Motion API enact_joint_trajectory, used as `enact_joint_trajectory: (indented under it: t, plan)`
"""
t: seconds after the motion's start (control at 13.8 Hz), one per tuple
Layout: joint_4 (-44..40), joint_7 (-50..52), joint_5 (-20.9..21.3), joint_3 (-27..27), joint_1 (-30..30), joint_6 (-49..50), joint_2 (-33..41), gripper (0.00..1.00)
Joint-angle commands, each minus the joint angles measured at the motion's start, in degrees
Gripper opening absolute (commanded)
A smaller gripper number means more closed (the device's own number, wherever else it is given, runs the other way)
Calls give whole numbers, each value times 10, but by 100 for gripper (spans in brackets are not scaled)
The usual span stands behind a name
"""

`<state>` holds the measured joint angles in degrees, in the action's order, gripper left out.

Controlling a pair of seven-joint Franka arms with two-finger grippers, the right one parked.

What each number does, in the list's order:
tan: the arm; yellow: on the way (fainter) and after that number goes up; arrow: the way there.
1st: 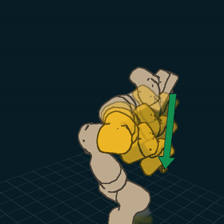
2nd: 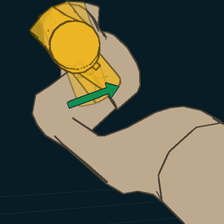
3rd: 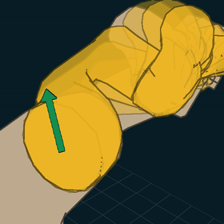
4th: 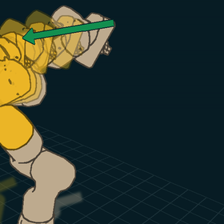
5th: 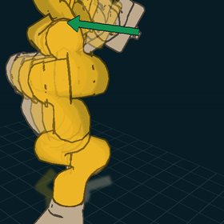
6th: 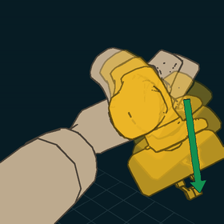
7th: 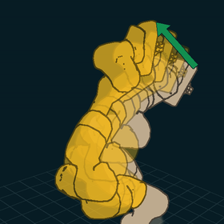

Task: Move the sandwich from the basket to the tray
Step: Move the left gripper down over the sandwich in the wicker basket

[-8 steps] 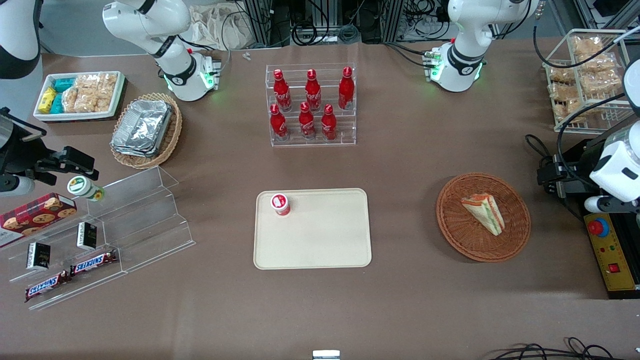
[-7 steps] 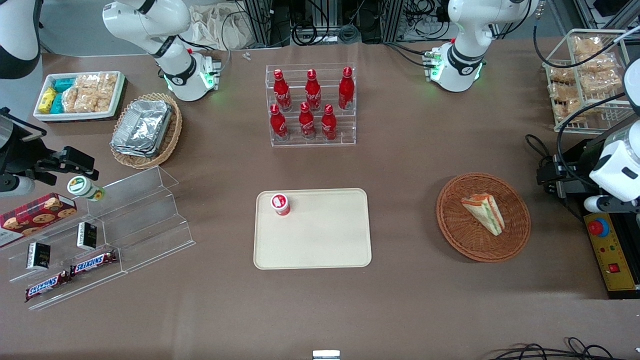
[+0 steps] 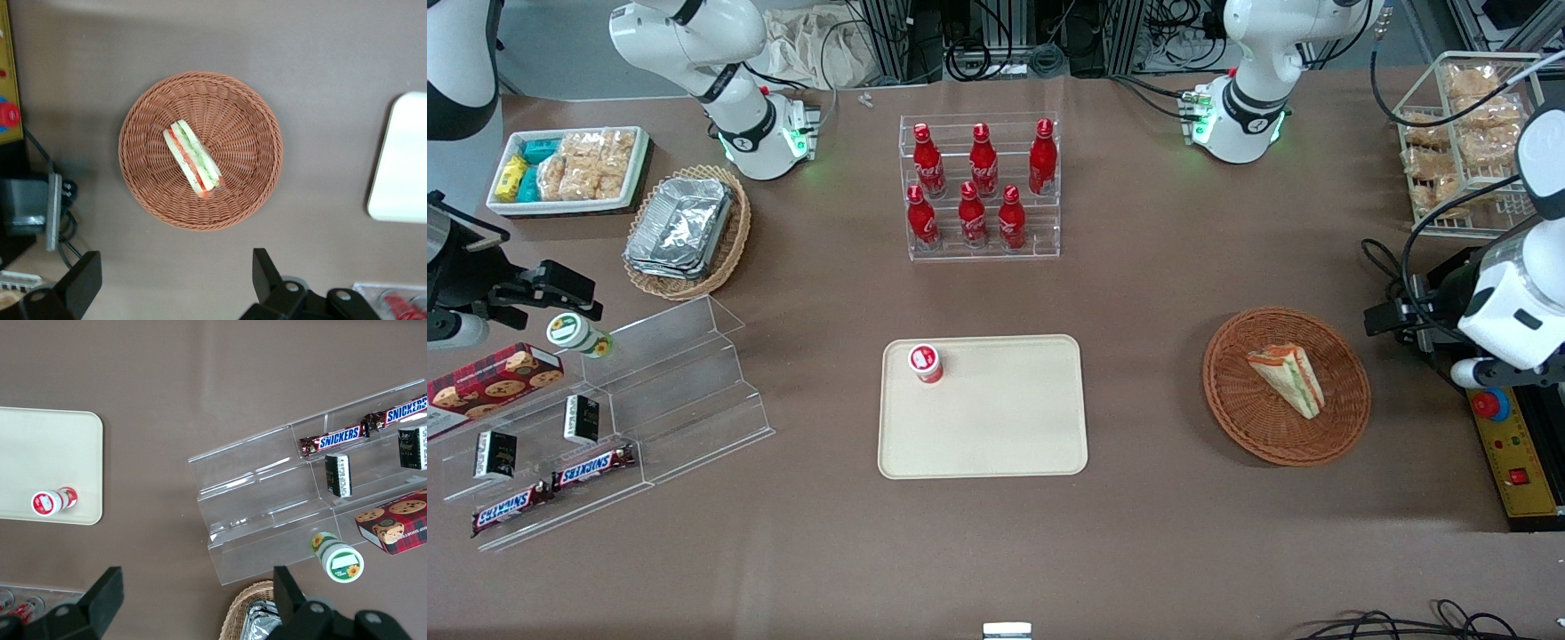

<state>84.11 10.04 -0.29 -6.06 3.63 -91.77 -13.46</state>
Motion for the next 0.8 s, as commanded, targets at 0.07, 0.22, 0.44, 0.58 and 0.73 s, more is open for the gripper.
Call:
enact_joint_trajectory:
  t: [0.07, 0.22, 0.44, 0.58, 0.73]
  plan:
    - [25, 70, -8, -11, 5, -50, -14, 100]
    - [64, 71, -8, -11, 5, -80, -12, 100]
    - [146, 102, 2, -11, 5, -168, -9, 100]
    - [184, 156, 4, -10, 8, -205, -9, 100]
    - [219, 175, 4, -10, 8, -258, -11, 100]
